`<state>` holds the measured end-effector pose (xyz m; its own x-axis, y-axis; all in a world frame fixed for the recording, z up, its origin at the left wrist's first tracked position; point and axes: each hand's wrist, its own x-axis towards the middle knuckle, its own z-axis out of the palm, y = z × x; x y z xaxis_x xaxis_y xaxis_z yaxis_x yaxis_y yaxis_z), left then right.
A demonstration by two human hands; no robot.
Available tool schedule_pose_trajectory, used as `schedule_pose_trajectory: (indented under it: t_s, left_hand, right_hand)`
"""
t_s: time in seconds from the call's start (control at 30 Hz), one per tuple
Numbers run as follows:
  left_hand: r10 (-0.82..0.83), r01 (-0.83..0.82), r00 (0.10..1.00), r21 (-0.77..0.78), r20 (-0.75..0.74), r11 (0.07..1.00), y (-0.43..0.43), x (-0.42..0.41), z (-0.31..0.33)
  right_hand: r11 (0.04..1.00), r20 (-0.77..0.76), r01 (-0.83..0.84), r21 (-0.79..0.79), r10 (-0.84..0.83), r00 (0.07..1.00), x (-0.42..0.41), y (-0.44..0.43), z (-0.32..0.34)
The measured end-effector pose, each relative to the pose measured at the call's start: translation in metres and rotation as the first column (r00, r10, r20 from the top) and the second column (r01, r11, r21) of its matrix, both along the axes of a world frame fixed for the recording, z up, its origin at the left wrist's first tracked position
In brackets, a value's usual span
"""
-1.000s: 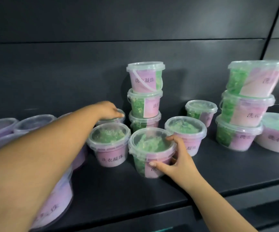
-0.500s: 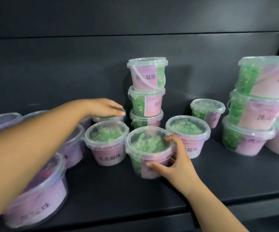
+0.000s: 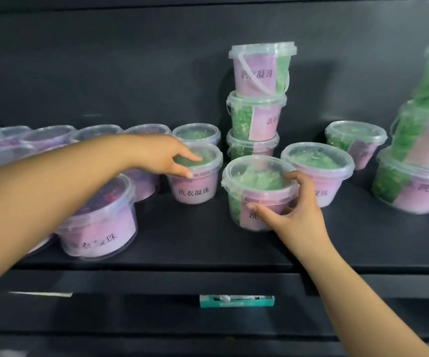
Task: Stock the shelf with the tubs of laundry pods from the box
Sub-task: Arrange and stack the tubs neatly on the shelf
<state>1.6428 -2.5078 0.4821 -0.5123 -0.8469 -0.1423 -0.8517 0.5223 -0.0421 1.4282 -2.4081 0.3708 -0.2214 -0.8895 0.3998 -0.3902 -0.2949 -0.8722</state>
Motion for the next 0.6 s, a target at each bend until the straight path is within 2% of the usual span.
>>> schedule_pose_trajectory:
  t_s: [0.1, 0.23, 0.33, 0.4, 0.5, 0.6]
  left_hand:
    - [0.009, -0.009, 0.999, -0.008, -0.052, 1.000, 0.002, 0.004, 0.001]
    - [0.002, -0.012, 0.979, -0.048, -0.205, 0.999, 0.024, 0.024, 0.006]
    - [-0.104, 0.088, 0.926, -0.060, -0.363, 0.994, 0.057, 0.034, 0.005]
    - [-0.178, 0.158, 0.916, -0.083, -0.360, 0.984, 0.076, 0.034, 0.003]
    - [-0.200, 0.183, 0.938, -0.087, -0.284, 0.979, 0.087, 0.039, -0.007]
    - [-0.153, 0.137, 0.942, -0.073, -0.299, 0.988, 0.088, 0.045, -0.014]
  right_hand:
    - [1.000, 0.006, 0.013, 0.018, -0.014, 1.000, 0.002, 0.008, -0.003]
    - [0.992, 0.008, -0.128, -0.003, 0.128, 0.992, 0.014, 0.027, -0.005]
    - [0.972, 0.014, -0.234, -0.012, 0.234, 0.972, 0.029, 0.033, 0.000]
    - [0.967, -0.012, -0.256, 0.000, 0.256, 0.967, 0.042, 0.034, 0.006]
    - [0.973, -0.064, -0.224, 0.053, 0.227, 0.972, 0.062, 0.034, 0.013]
    - [0.957, 0.085, -0.277, 0.090, 0.270, 0.959, 0.068, 0.032, 0.018]
